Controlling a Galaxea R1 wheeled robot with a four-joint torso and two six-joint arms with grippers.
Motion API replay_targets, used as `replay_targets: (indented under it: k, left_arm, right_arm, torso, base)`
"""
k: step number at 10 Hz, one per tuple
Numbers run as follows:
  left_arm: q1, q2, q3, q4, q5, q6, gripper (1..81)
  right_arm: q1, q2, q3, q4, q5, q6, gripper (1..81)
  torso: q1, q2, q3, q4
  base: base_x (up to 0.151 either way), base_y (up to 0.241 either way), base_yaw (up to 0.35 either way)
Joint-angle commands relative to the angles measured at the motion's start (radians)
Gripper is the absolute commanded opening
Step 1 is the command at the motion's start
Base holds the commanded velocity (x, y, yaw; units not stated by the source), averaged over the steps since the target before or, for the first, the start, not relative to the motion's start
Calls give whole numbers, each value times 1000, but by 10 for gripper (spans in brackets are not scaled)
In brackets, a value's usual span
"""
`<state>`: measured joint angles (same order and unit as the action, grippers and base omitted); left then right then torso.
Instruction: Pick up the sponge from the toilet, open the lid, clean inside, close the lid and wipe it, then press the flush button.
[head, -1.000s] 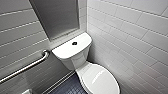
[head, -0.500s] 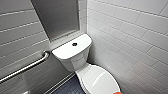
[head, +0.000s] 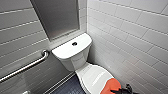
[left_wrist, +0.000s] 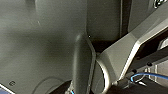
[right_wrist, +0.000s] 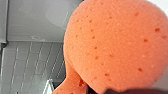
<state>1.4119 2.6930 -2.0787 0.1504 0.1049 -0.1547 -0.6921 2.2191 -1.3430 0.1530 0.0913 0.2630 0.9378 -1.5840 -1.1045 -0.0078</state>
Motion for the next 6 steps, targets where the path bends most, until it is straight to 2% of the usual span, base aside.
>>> replay_targets:
  k: [1, 4, 5, 6]
  left_arm:
    - [2, -7, 15, 3, 81, 6, 811]
    - [3, 24, -37, -5, 82, 6, 811]
    - [3, 32, -47, -6, 82, 6, 811]
    - [3, 32, -47, -8, 82, 6, 811]
  right_arm:
    - [195, 39, -117, 105, -129, 2, 10]
    - [285, 197, -341, 145, -238, 2, 10]
    - [295, 243, -389, 143, -263, 2, 10]
    - [305, 277, -425, 142, -269, 2, 10]
  torso:
    - [0, 0, 0, 0]
    - [0, 0, 0, 0]
    - [0, 0, -21, 0]
    - [0, 0, -91, 0]
  base:
    - [0, 0, 0]
    - [0, 0, 0]
    - [0, 0, 0]
    - [0, 0, 0]
